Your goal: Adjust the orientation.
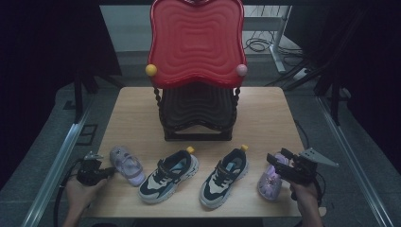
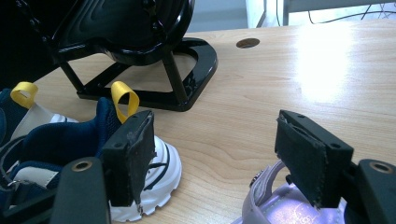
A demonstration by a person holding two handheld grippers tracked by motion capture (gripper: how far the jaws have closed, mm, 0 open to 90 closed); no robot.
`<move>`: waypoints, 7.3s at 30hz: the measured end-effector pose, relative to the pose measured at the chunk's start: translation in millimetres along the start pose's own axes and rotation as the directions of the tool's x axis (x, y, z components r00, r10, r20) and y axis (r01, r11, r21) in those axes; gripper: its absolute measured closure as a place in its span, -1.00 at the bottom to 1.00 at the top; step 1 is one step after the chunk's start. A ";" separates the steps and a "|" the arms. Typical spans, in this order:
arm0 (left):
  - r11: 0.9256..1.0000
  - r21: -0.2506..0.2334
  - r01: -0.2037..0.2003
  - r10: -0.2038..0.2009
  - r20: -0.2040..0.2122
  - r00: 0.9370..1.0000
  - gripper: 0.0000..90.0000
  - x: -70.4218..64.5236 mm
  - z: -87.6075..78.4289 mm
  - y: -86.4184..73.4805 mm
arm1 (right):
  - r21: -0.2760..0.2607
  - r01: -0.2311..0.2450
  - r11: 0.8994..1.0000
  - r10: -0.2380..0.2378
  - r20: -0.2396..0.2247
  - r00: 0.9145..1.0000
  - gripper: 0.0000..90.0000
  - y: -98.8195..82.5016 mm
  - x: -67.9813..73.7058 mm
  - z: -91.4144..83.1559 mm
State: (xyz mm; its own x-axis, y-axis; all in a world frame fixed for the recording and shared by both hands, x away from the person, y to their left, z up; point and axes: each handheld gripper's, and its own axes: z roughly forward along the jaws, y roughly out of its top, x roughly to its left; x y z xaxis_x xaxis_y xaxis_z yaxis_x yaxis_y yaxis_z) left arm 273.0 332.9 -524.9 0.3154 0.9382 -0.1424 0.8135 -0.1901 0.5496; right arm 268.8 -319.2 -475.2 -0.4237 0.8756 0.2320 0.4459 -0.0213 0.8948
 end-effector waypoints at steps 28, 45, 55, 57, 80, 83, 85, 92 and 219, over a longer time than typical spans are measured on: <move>0.996 -0.031 0.078 -0.078 0.010 0.997 1.00 31.7 -4.2 25.5 | -0.021 -0.034 0.999 0.035 0.074 0.997 -0.34 -3.9 -6.9 -5.6; 0.999 0.001 0.040 -0.040 0.022 0.999 1.00 29.2 6.6 49.1 | -0.010 -0.018 1.000 0.019 0.064 0.998 -0.34 -4.6 -5.6 -4.8; 0.999 0.043 -0.016 0.015 0.016 1.000 1.00 24.7 14.2 67.0 | -0.002 -0.017 1.000 0.017 0.072 0.997 -0.34 -5.0 -6.7 -5.2; 0.999 0.043 -0.021 0.021 0.014 1.000 1.00 23.7 15.4 68.9 | 0.001 -0.017 1.000 0.017 0.074 0.997 -0.34 -5.3 -7.3 -5.0; 0.997 -0.006 -0.071 0.071 0.045 0.996 0.77 21.1 25.2 87.2 | 0.031 -0.024 0.999 0.021 0.079 0.997 -0.34 -5.3 -2.5 -0.6; 0.994 -0.078 -0.076 0.078 0.017 0.997 0.55 22.3 10.1 86.4 | 0.031 -0.017 0.999 0.015 0.073 0.997 -0.34 -4.4 -1.5 0.1; 0.991 -0.121 -0.058 0.062 0.029 0.998 0.38 23.9 -2.6 85.2 | 0.030 -0.016 0.999 0.014 0.067 0.998 -0.34 -3.7 -0.3 -0.2; 0.974 -0.220 -0.054 0.074 0.083 0.994 0.18 3.8 -35.0 71.3 | 0.040 0.009 0.999 -0.012 0.065 0.998 -0.34 1.0 4.7 3.3; 0.946 -0.325 -0.011 0.093 0.240 0.966 -0.11 -69.5 -58.5 15.5 | 0.374 0.333 0.866 -0.347 -0.031 0.937 1.00 -66.8 49.8 -6.5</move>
State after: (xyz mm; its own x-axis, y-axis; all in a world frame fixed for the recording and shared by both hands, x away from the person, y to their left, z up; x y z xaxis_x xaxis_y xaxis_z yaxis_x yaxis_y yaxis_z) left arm 235.2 281.6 -458.3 0.4977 0.8195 -0.2839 0.6076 -0.0959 0.7884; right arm 212.7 -277.4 -521.0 -0.5766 0.8130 -0.0808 0.5400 0.4535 0.7091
